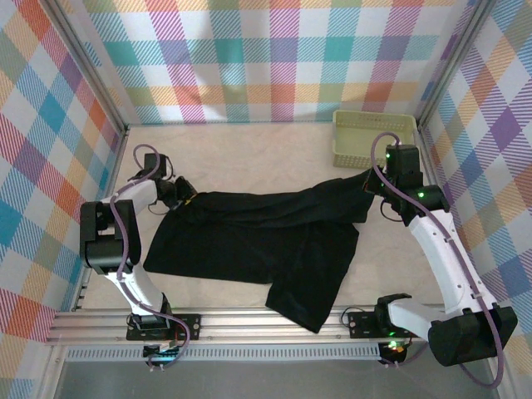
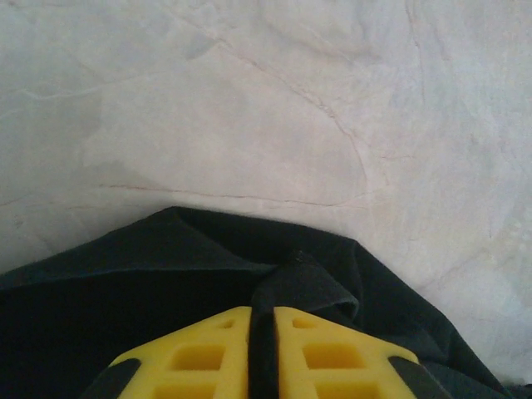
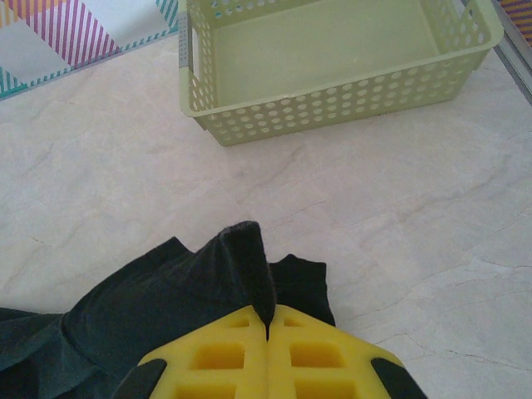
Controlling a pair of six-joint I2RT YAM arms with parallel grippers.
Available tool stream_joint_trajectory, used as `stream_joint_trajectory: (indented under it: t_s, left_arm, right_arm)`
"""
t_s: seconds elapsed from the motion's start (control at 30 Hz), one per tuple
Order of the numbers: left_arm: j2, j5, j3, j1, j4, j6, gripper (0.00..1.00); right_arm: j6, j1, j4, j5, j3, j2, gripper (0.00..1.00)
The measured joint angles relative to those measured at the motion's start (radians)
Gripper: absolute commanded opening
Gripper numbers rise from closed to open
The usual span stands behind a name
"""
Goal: Fold the inside-out t-shirt
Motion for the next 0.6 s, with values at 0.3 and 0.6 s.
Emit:
stream_joint_trajectory:
  t_s: [0.3,0.6]
  left_arm:
    - [0.000,-0.040,0.014,-0.003,0.004,0.073,0.32]
    - [0.017,-0.033,0.015,-0.003,0.044,0.113,0.21]
  right_arm:
    - [0.000,0.000,0.000,-0.007,0.000,0.000,0.00]
    - [0.000,0.000,0.000,-0.008,0.000,0.000,0.00]
